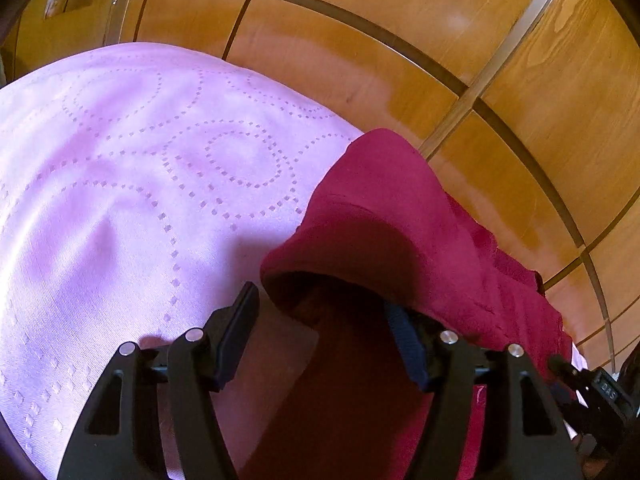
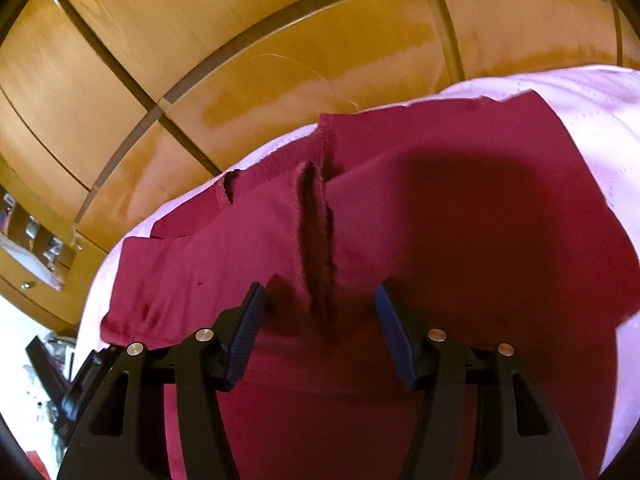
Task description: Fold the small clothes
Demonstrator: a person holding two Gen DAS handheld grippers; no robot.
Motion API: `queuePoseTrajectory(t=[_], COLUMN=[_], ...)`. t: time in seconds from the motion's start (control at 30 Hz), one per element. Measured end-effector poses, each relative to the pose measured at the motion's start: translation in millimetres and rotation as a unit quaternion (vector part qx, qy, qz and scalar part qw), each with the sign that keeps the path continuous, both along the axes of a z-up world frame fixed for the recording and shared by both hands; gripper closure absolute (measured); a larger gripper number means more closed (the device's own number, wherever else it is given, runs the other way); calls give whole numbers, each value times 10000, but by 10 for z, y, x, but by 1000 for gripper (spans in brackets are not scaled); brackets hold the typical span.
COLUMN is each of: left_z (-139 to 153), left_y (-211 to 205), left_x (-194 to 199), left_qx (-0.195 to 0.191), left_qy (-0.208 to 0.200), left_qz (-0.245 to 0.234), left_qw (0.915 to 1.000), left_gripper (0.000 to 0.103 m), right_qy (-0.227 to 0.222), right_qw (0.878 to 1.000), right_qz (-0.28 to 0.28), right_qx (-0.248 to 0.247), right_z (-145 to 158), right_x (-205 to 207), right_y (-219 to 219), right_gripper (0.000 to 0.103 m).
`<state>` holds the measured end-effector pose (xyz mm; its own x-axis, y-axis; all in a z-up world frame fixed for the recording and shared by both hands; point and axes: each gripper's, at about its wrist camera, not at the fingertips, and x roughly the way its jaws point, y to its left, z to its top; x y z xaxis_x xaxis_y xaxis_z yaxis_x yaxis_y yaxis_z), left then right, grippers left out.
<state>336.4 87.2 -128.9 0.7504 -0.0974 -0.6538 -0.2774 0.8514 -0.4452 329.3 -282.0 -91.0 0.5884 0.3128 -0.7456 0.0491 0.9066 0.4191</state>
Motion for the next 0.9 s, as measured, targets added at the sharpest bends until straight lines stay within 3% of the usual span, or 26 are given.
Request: queuePoseTrajectory(t=[0.03,0.1,0.3,0.5,0.7,0.8,0.9], left_z=[-3,-1,-20,-33,62,191,445], left_y=[-1,-10,47,43,28,4,-213], left_x=[-5,11,-22,1,-224,-396,-389], left_qx=[1,-9,-162,-178,-44,39,546], left_qy=[-1,-11,-64,-18,9,-207,-596], left_qz=[3,10,111,103,301,357,66], left_qw=[10000,10000,9998,9998,9995,9991,9967], left_gripper=[38,38,43,43,43,44,48], right_qy=[-28,-150,-829,-229,-444,-504,-533], right_qw=[9999,9994,9950,9965,9966,9965,9962], right_qz=[118,238,-351,-610,-586,-597,-593], right_qx=[-28,-218,-426,-525,-371,-302,-363], right_z=[17,98,455,-32,-138,-145,-122], right_x=[12,8,-201,-153,-225,-269,-276], right_y=[52,146,-100,-361,-365,-393,-405], right_gripper=[89,99,99,99,99,99,99])
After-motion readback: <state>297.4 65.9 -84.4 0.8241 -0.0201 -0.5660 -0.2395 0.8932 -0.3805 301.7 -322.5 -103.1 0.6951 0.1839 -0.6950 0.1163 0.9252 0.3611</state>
